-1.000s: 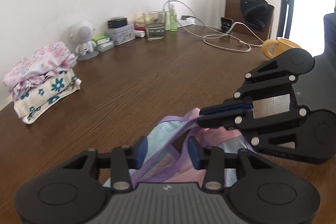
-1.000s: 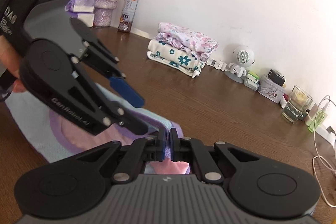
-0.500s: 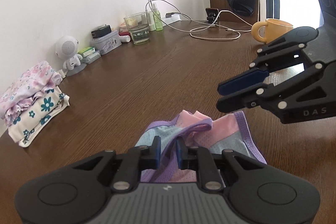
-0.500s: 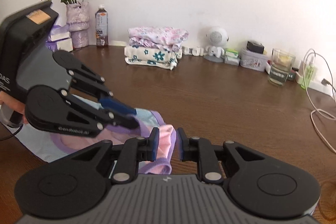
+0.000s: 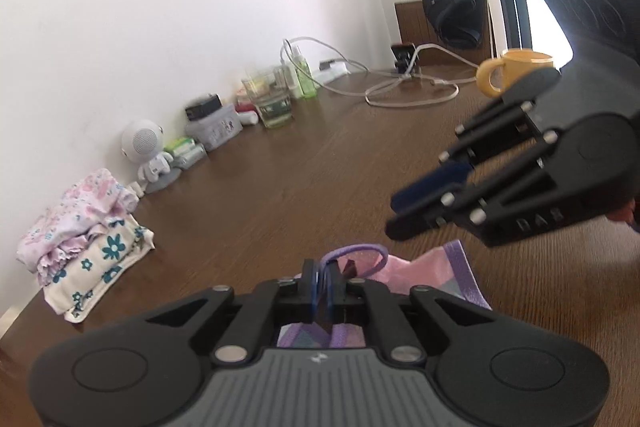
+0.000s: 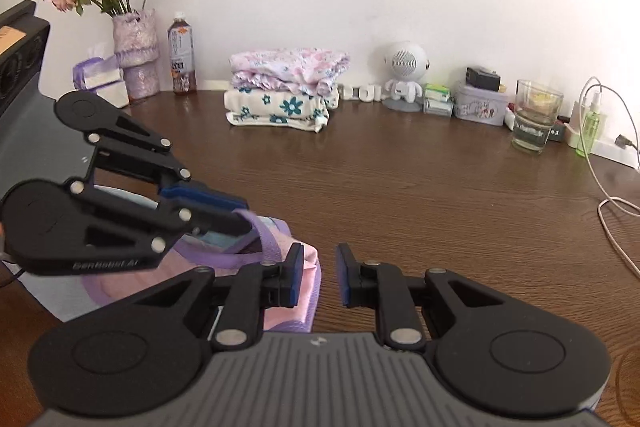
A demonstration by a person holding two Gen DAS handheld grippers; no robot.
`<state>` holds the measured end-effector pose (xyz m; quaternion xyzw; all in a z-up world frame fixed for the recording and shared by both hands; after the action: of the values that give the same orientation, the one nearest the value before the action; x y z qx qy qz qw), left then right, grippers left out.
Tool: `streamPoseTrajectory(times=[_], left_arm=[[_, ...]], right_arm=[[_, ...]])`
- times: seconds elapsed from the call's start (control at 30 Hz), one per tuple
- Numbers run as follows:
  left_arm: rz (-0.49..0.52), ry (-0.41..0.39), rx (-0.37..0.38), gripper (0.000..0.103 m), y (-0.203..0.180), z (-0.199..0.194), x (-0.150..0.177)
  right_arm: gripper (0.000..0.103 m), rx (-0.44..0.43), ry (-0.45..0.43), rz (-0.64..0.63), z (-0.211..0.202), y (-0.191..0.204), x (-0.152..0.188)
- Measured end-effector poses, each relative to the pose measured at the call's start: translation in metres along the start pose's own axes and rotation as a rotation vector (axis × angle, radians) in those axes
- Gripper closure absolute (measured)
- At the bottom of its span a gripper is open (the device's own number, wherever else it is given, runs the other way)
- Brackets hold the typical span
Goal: Fold clothes
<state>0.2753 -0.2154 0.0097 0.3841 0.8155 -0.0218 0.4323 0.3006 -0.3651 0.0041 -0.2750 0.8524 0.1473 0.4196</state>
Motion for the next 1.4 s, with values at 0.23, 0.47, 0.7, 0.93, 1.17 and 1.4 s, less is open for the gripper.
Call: streamPoseTrajectory(times=[0.23,0.47,0.7,0.93,1.17,1.4], left_arm=[[0.074,0.076,-0.013,0.081,-0.004,0.016,0.003],[0.156,0.115,-0.012,0.102,-0.004,0.034,-0.004],[0.059,0.008,-0.038,0.101,-0.004,0.025,-0.014],[0.052,-0.036,-0.022,0.101,-0.011,0.018,-0.017],[0.143,-0.036,-0.003,0.097,-0.027,0.015,-0.012],[0.304,-0.042,-0.007,0.097,-0.055,0.014,-0.003]], right_arm=[[0.086,-0.019,0.027,-0.021,0.008,-0.005,-0.004],[0.085,-0.048,0.065,-0.051,0.016,-0.013,-0.011],[0.085,-0.088,0.103,-0.125,0.032,0.002,-0.008],[0.084,-0.061,0.103,-0.194,0.041,0.012,-0.006],[0.077,-0.021,0.09,-0.23,0.023,0.01,0.003],[0.077,-0.005,0.105,-0.247,0.02,0.009,0.011]])
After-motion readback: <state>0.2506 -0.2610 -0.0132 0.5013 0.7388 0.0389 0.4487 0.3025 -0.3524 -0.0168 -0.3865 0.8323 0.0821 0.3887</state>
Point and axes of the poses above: each gripper's, at about its wrist camera, not at the fingertips, and z roughly the way its jaws point, y to its left, x to its underside, the point moved 3 cm from there along z, roughly the way its jaws point, and after that the axes turned 4 degrees about y, right-handed, at the moved point
